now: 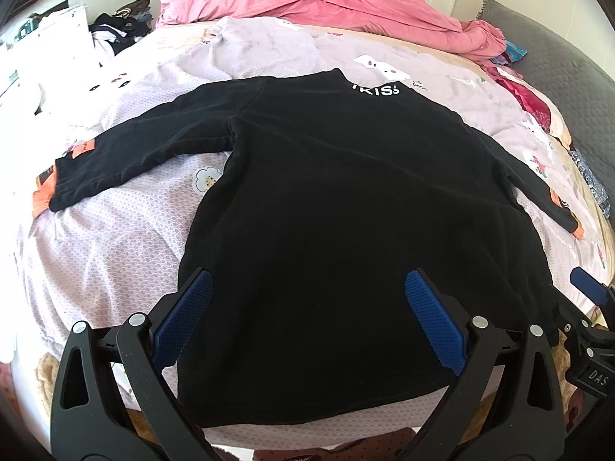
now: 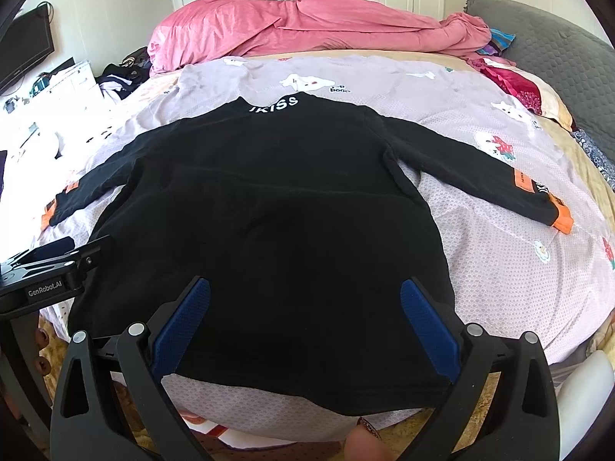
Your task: Fold small clothes
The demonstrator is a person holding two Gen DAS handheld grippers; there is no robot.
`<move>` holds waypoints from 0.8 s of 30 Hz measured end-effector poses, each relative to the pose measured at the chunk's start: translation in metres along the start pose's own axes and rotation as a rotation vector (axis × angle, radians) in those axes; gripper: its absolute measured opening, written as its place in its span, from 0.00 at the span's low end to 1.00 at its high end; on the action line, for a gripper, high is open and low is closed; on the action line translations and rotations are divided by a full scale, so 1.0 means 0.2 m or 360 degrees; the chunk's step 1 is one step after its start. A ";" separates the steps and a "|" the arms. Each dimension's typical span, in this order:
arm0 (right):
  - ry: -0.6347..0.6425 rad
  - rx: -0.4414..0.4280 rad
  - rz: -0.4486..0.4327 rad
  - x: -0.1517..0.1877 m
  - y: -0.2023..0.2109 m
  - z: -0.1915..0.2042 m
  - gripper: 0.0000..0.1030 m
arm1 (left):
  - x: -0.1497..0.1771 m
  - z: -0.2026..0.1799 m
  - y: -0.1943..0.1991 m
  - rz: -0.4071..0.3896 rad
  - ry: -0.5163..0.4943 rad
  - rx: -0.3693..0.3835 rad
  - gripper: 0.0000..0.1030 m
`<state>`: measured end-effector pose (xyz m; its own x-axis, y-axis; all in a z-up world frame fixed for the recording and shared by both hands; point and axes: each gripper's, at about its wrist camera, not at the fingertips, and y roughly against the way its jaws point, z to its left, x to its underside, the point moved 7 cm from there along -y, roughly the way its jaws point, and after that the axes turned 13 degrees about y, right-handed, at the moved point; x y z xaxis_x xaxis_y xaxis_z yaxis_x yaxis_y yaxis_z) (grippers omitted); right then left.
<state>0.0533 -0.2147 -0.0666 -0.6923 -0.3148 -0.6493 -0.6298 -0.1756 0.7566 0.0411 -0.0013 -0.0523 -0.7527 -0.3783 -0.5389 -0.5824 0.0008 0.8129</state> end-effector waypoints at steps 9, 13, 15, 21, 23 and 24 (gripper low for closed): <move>-0.0004 -0.0003 0.0001 0.00 0.00 0.00 0.96 | 0.00 -0.01 0.00 -0.0002 -0.0007 0.0001 0.92; -0.0004 -0.0005 -0.0001 -0.01 0.00 0.00 0.96 | 0.00 -0.01 0.00 -0.0002 -0.0009 0.0004 0.92; -0.0005 -0.0005 -0.0001 -0.01 0.00 0.00 0.96 | 0.00 -0.01 0.00 -0.0002 -0.0008 0.0004 0.92; -0.0011 -0.0005 -0.0003 -0.02 0.00 0.00 0.96 | 0.00 -0.01 0.00 0.0000 -0.0004 0.0003 0.92; -0.0016 -0.0003 0.0000 -0.02 -0.01 -0.01 0.96 | 0.00 -0.02 -0.01 0.0001 -0.0002 0.0005 0.92; -0.0018 -0.0005 -0.0001 -0.02 -0.01 -0.01 0.96 | 0.00 -0.02 -0.01 0.0002 -0.0002 0.0004 0.92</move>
<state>0.0579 -0.2143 -0.0648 -0.6961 -0.3039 -0.6504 -0.6291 -0.1784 0.7566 0.0438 -0.0058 -0.0524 -0.7536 -0.3774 -0.5382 -0.5824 0.0037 0.8129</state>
